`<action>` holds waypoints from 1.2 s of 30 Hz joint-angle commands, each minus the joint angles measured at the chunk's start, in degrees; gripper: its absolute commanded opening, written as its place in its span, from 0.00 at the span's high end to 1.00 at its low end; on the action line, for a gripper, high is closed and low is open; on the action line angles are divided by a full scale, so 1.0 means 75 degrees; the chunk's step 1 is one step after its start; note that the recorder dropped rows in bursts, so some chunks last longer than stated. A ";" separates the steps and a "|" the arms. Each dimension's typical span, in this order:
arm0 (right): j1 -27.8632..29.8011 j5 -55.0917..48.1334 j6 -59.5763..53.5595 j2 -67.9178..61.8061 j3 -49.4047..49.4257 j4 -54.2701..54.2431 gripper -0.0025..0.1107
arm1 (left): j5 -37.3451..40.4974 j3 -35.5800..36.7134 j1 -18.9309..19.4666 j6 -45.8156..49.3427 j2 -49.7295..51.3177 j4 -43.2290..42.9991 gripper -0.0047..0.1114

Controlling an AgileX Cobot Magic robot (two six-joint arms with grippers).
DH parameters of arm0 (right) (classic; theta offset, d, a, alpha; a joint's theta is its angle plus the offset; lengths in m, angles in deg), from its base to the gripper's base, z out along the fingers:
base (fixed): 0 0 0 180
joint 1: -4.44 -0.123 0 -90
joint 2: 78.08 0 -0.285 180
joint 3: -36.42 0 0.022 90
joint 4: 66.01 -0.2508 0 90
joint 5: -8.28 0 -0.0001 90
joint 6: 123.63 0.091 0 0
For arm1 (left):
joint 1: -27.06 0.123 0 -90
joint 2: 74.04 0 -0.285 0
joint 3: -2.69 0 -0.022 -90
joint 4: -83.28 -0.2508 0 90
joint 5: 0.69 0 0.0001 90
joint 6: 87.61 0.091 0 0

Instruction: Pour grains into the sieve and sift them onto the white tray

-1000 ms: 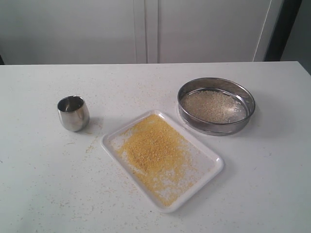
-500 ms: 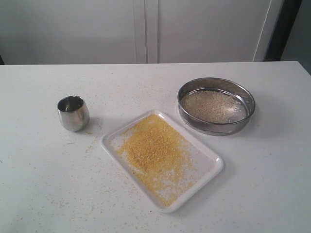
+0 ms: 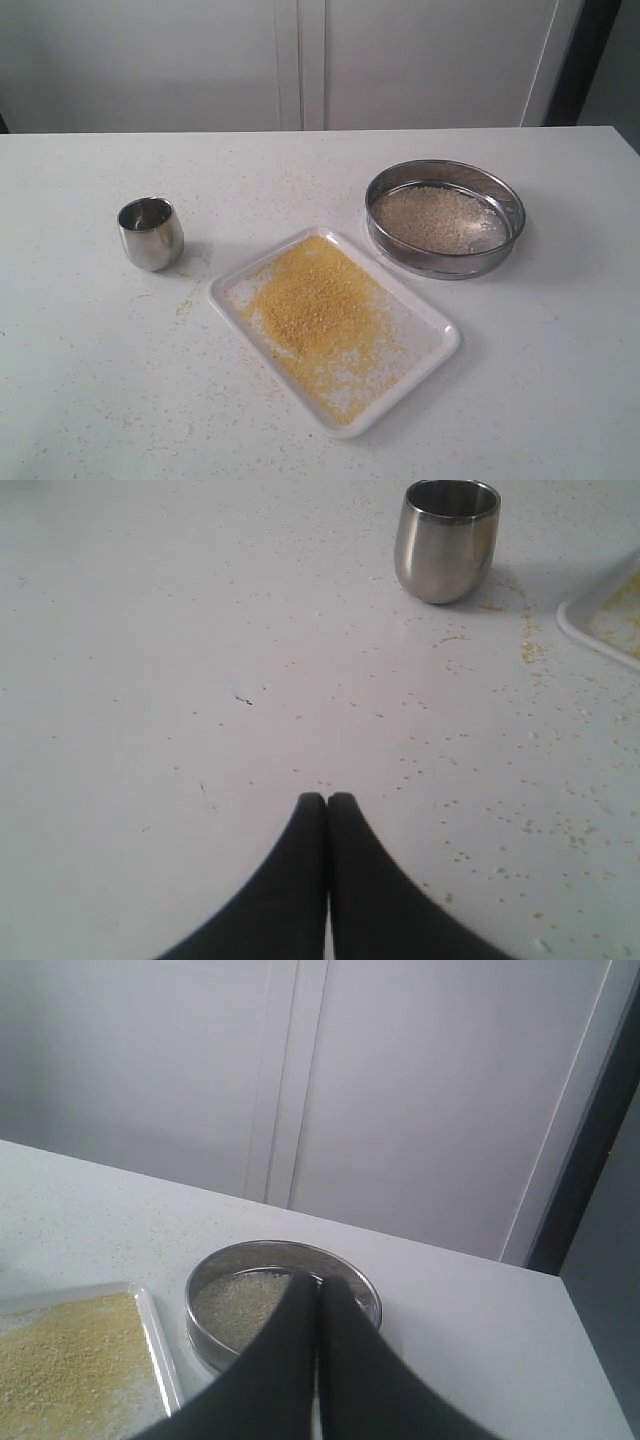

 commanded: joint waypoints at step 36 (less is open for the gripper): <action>-0.0001 0.0090 0.2320 0.0241 0.0910 0.0981 0.98 | -0.0029 0.0033 0.0009 0.0000 -0.0031 0.0049 0.96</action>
